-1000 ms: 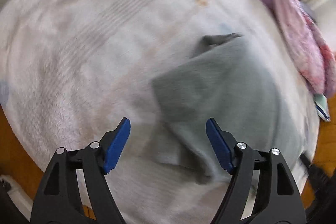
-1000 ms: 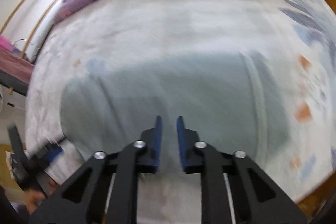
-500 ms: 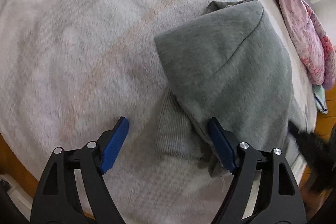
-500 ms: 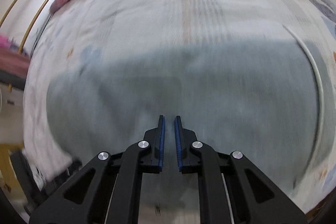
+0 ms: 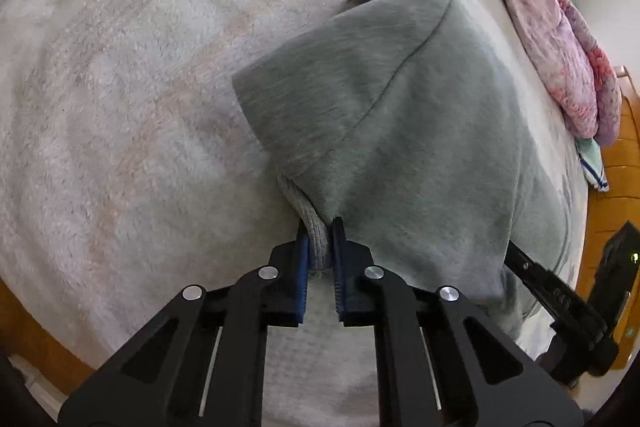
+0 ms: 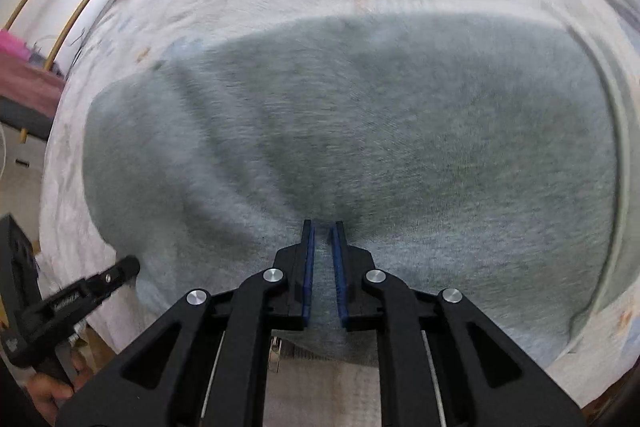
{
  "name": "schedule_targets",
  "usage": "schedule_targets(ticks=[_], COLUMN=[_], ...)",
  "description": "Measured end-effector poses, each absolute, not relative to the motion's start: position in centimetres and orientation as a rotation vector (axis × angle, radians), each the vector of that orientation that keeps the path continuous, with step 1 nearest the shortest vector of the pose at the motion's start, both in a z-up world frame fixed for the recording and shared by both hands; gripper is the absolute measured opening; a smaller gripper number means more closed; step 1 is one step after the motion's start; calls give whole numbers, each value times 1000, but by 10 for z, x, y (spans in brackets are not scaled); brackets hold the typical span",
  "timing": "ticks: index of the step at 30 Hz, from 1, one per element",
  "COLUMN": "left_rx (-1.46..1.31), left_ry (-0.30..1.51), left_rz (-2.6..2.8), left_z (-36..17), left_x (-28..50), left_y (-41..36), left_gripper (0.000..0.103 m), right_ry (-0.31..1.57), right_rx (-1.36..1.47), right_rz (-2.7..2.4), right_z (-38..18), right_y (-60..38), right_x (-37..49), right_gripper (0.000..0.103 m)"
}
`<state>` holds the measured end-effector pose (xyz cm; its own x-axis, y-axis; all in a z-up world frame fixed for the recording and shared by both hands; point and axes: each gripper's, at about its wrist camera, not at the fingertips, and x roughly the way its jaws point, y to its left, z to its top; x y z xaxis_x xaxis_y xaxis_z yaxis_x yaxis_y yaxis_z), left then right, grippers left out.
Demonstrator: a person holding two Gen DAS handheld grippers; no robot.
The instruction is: Fold large clothes
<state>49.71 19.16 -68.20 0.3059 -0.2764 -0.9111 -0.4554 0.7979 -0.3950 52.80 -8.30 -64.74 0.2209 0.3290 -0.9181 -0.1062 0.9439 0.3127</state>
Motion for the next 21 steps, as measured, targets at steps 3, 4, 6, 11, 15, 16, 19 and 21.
schedule_targets(ticks=[3,4,6,11,15,16,19,21], left_rx=[-737,-747,-742,-795,-770,-762,-729,-670], left_ry=[1212,1189,1157,1102,1097,1096,1100,1093], left_rz=[106,87,49,-11,-16,-13,-41,-47], left_z=[-651,-641,-620,-588,-578,-575,-567,-556], left_x=[496,495,495,499,499,501,503,506], left_y=[195,196,190,170,154,149,145,137], left_gripper=[9,9,9,8,8,8,6,12], right_ry=[1228,1196,1117,1055,1042,1040,1102,1154], right_rx=[180,167,116,4,3,0,67,175], right_rz=[426,472,609,848,857,844,832,811], right_z=[-618,-609,-588,-576,-591,-596,-605,-608], right_y=[-73,-67,-51,-5,17,22,12,0], right_x=[519,515,501,475,488,494,514,526], right_gripper=[38,52,66,67,67,62,15,12])
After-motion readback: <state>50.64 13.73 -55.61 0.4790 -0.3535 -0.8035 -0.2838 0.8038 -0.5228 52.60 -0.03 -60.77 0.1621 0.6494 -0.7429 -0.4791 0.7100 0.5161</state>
